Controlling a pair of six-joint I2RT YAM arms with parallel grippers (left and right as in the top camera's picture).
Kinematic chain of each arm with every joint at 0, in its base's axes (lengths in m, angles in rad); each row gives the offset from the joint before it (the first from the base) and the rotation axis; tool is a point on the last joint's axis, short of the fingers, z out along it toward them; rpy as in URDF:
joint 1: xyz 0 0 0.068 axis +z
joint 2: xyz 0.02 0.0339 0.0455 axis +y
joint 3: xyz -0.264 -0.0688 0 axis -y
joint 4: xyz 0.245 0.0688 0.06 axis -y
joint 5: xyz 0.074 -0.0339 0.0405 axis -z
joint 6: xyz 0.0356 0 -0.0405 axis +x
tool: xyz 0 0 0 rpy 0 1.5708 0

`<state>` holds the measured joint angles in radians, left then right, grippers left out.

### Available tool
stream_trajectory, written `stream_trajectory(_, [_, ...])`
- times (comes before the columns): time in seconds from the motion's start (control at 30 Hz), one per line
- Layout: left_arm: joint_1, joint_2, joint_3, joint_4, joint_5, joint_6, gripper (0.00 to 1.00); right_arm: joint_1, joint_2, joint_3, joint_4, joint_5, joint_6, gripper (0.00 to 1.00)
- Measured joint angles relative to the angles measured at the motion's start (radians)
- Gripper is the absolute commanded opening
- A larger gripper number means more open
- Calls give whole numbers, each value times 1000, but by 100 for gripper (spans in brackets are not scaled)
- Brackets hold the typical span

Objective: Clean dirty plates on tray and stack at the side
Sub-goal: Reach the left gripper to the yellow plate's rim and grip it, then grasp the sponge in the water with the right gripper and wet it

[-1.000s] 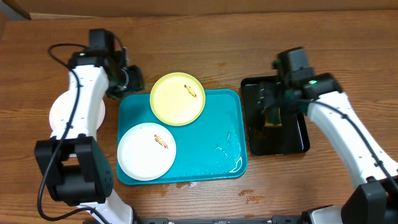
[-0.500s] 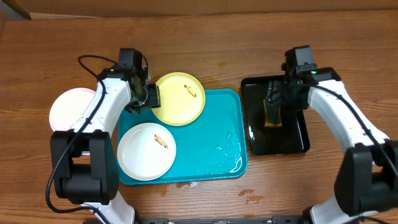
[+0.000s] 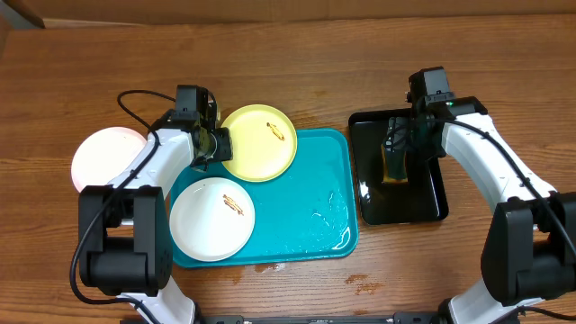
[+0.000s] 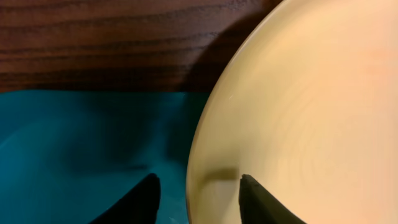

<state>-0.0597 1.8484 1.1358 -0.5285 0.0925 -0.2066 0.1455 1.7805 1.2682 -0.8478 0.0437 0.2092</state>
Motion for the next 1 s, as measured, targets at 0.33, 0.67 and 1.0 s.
stream_trajectory(0.33, [-14, 0, -17, 28, 84, -4, 8, 0, 0, 0, -5, 10, 0, 76])
stream_trajectory(0.67, [-134, 0, 27, -44, 115, -3, 10, -8, 0, 0, -48, -12, 0, 75])
stream_trajectory(1.0, [-248, 0, 37, -87, 117, -3, 14, -8, 0, -31, 7, -41, 0, 72])
